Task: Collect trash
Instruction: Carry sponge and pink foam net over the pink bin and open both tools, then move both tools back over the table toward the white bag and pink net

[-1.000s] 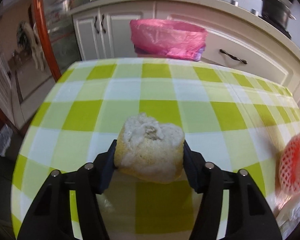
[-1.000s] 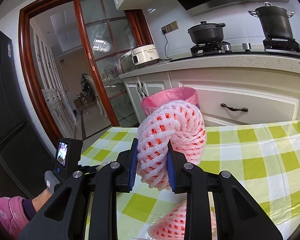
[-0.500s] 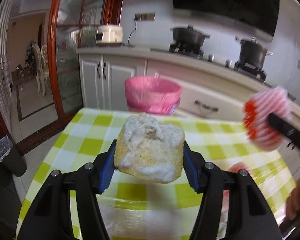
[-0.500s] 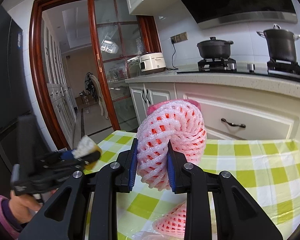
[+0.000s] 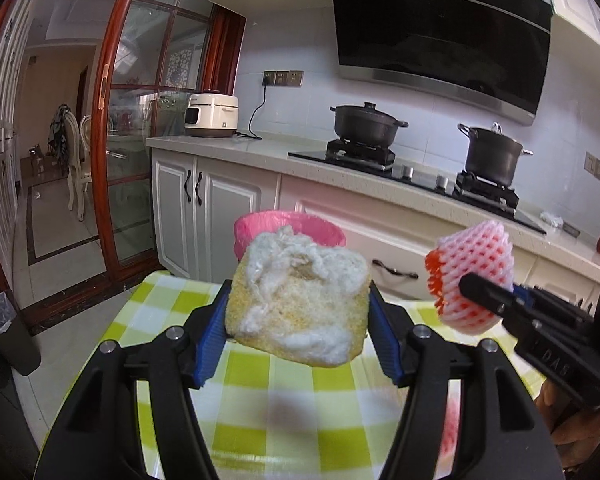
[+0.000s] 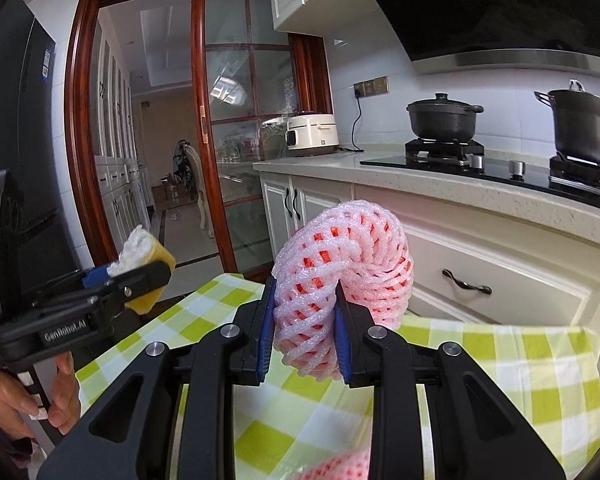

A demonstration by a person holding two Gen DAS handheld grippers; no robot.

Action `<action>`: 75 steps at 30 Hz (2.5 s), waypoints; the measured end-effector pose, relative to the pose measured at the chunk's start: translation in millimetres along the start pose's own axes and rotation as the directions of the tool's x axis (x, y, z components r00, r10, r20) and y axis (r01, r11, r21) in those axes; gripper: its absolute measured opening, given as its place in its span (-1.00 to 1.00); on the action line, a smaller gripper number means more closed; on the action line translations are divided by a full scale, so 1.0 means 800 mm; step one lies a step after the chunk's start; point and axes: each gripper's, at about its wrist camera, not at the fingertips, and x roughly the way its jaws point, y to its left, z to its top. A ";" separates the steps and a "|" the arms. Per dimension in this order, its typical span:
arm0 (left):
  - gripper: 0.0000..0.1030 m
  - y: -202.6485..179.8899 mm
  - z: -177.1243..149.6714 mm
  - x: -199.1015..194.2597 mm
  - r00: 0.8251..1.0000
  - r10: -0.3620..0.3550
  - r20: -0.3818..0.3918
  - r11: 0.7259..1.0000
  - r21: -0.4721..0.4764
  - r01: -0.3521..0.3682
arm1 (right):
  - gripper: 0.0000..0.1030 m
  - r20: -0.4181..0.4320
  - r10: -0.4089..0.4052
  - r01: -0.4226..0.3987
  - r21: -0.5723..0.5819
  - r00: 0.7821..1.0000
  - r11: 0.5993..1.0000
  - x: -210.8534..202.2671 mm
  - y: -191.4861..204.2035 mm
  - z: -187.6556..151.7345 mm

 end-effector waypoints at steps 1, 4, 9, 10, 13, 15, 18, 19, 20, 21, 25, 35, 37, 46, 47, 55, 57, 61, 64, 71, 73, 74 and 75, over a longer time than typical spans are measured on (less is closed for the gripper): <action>0.19 0.000 0.007 0.009 1.000 0.000 0.002 1.000 0.000 0.000 | -0.48 -0.003 0.002 -0.002 -0.003 1.000 1.000 0.006 -0.002 0.003; 0.20 0.003 0.024 0.038 1.000 0.004 0.005 1.000 0.004 -0.004 | -0.48 -0.011 0.013 -0.014 -0.028 1.000 1.000 0.031 -0.011 0.018; 0.21 0.008 0.054 0.091 1.000 0.001 0.004 1.000 0.013 -0.001 | -0.48 -0.028 0.042 -0.044 -0.063 0.999 0.997 0.086 -0.035 0.059; 0.21 0.008 0.063 0.107 1.000 -0.001 0.005 1.000 0.021 0.001 | -0.48 -0.026 0.046 -0.048 -0.066 0.999 0.997 0.094 -0.037 0.065; 0.21 0.015 0.083 0.141 1.000 -0.007 0.005 1.000 0.029 0.007 | -0.48 -0.030 0.081 -0.083 -0.066 0.996 0.994 0.129 -0.057 0.090; 0.21 0.018 0.101 0.170 1.000 -0.010 0.013 0.999 0.041 0.009 | -0.48 -0.039 0.083 -0.086 -0.065 0.996 0.994 0.153 -0.070 0.101; 0.23 0.021 0.122 0.210 1.000 -0.020 0.016 0.999 0.048 0.019 | -0.48 -0.054 0.088 -0.091 -0.056 0.995 0.994 0.196 -0.092 0.115; 0.24 0.023 0.130 0.226 1.000 -0.025 0.014 0.999 0.045 0.025 | -0.47 -0.060 0.100 -0.103 -0.047 0.993 0.994 0.213 -0.100 0.120; 0.24 0.024 0.134 0.238 0.999 -0.030 0.010 0.999 0.044 0.030 | -0.47 -0.063 0.106 -0.109 -0.039 0.992 0.993 0.225 -0.107 0.123; 0.24 0.025 0.139 0.252 0.999 -0.033 0.004 0.998 0.044 0.033 | -0.47 -0.065 0.107 -0.110 -0.032 0.992 0.993 0.236 -0.112 0.125; 0.26 0.031 0.157 0.317 0.998 -0.056 -0.018 0.998 0.039 0.057 | -0.46 -0.072 0.135 -0.134 0.016 0.988 0.991 0.290 -0.144 0.133; 0.72 0.060 0.171 0.449 0.997 -0.063 -0.045 0.998 0.021 0.064 | 0.06 -0.119 0.189 -0.184 0.051 0.975 0.982 0.414 -0.189 0.113; 0.76 0.065 0.170 0.466 0.998 -0.045 -0.047 0.999 0.021 0.046 | 0.45 -0.142 0.181 -0.178 0.029 0.973 0.984 0.432 -0.188 0.100; 0.76 0.098 0.151 0.458 0.999 -0.018 -0.029 0.999 -0.032 0.017 | 0.45 -0.188 0.166 -0.178 -0.051 0.968 0.983 0.426 -0.183 0.065; 0.76 0.100 0.149 0.447 0.999 -0.020 -0.034 0.999 -0.038 0.019 | 0.45 -0.190 0.164 -0.177 -0.051 0.968 0.983 0.419 -0.181 0.064; 0.89 0.099 0.125 0.314 1.000 0.000 -0.029 1.000 -0.029 -0.001 | 0.45 -0.130 0.110 -0.123 -0.098 0.985 0.988 0.247 -0.158 0.069; 0.90 0.092 0.114 0.262 1.000 -0.005 -0.024 1.000 -0.024 0.004 | 0.45 -0.106 0.102 -0.112 -0.099 0.989 0.989 0.193 -0.152 0.072; 0.91 0.069 0.092 0.160 1.000 -0.019 -0.008 1.000 -0.007 0.019 | 0.46 -0.060 0.072 -0.078 -0.091 0.996 0.993 0.073 -0.135 0.068; 0.91 0.044 0.068 0.092 1.000 -0.018 0.009 1.000 0.024 0.017 | 0.50 -0.028 0.032 -0.035 -0.101 0.999 0.994 -0.006 -0.117 0.052; 0.91 -0.011 -0.017 -0.017 0.999 -0.033 -0.003 0.997 0.076 0.033 | 0.52 -0.056 0.007 -0.008 -0.015 0.998 1.000 -0.097 -0.094 -0.019; 0.91 -0.022 -0.044 -0.034 0.999 -0.036 -0.025 0.996 0.076 0.038 | 0.52 -0.073 -0.004 0.004 0.004 0.997 1.000 -0.114 -0.085 -0.046; 0.91 -0.024 -0.055 -0.039 0.998 -0.041 -0.039 0.997 0.069 0.043 | 0.52 -0.083 -0.012 0.013 0.011 0.996 1.000 -0.120 -0.080 -0.058; 0.91 -0.028 -0.069 -0.046 0.997 -0.051 -0.053 0.997 0.057 0.054 | 0.52 -0.096 -0.011 0.014 0.028 0.995 1.000 -0.125 -0.077 -0.070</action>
